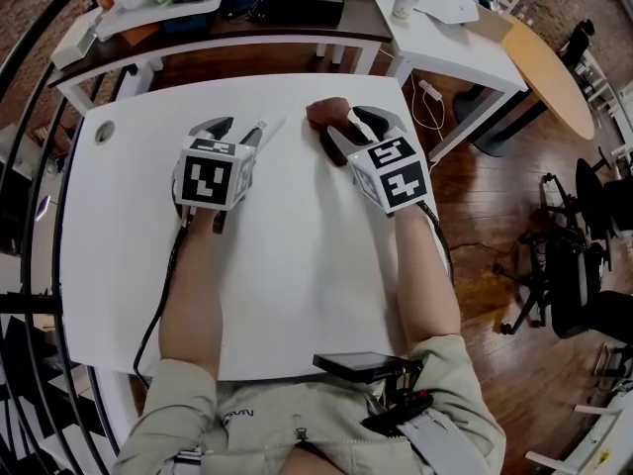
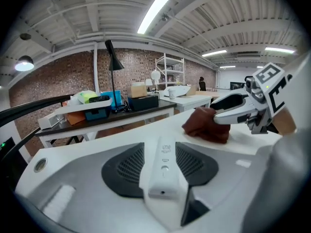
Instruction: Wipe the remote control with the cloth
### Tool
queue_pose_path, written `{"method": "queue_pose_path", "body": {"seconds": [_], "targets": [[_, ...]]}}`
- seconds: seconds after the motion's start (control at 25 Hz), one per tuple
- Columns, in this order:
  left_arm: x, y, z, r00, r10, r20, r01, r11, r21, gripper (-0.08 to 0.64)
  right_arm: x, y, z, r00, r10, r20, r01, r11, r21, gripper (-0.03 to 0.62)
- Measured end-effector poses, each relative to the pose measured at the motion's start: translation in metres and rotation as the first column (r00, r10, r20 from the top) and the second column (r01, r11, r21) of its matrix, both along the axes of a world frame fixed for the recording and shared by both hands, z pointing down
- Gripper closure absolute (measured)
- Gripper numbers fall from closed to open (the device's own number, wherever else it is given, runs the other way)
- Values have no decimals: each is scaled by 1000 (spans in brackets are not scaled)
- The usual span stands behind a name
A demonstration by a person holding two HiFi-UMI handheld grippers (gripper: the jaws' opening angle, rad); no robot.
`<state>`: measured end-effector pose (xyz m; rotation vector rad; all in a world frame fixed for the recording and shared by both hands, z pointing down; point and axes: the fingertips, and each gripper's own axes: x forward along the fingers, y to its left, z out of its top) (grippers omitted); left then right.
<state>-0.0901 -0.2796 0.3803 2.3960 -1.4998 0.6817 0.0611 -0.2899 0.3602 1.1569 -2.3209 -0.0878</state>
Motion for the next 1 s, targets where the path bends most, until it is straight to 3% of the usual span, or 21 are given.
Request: {"method": "queue_pose_path", "body": {"seconds": [0.2,0.32,0.48,0.76,0.92,1.0], "targets": [[0,11,-67,997,-14,-81,30,977,209,379,-4,18,-57,994,-12,105,-4,988,156,420],[2,30,-105,992,-2,-126,44,943,331,397,-6,43,-94,985,-25,169,-20,965,260,485],[5,67,-139,988,5,-154,66,889,453,419,-2,81,-123,982,-31,185,-36,937,348,545],[3,136,-154,984,-8,-180,103,847,522,511,10,145,-154,967,-43,251,-72,899,433,588],[4,172,-163,981,-7,-195,118,818,562,552,15,178,-155,964,-43,262,-82,890,449,588],[6,187,-161,980,-1,-198,115,815,567,555,14,191,-148,962,-41,270,-86,893,442,588]]}}
